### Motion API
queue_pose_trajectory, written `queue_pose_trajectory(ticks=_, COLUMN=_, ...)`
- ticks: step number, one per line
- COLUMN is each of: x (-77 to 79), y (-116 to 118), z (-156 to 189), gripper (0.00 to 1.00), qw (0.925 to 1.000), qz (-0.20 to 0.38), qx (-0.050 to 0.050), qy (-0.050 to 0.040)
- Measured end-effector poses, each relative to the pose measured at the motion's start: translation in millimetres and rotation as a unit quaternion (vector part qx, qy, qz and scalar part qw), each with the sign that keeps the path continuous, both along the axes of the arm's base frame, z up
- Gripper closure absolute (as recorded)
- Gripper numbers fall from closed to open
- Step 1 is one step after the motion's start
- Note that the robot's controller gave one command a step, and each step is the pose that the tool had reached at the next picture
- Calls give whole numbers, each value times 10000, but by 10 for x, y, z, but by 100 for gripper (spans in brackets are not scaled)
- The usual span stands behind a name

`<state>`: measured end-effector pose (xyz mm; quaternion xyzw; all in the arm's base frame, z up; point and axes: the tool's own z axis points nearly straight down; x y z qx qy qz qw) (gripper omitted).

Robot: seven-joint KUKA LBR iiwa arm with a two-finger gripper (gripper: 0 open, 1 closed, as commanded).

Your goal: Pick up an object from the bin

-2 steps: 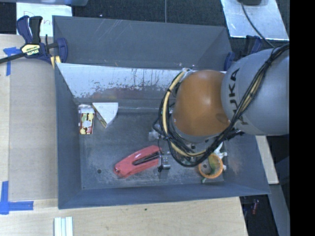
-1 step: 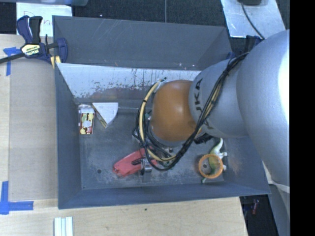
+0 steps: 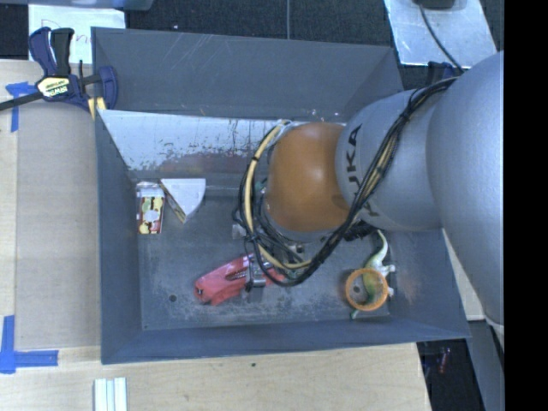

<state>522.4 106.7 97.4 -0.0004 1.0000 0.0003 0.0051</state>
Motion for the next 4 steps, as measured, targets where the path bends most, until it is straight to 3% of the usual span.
queue_pose_trajectory(ticks=1, x=-46, y=-12, z=-177, gripper=0, qw=10000, qz=91, qx=0, qy=23)
queue_pose_trajectory(ticks=2, x=100, y=-72, z=-261, gripper=0, qw=9999, qz=-150, qx=10, qy=-1)
queue_pose_trajectory(ticks=3, x=0, y=-46, z=-228, gripper=100, qw=10000, qz=79, qx=0, qy=-23)
queue_pose_trajectory(ticks=4, x=0, y=-46, z=-228, gripper=100, qw=10000, qz=76, qx=0, qy=-23)
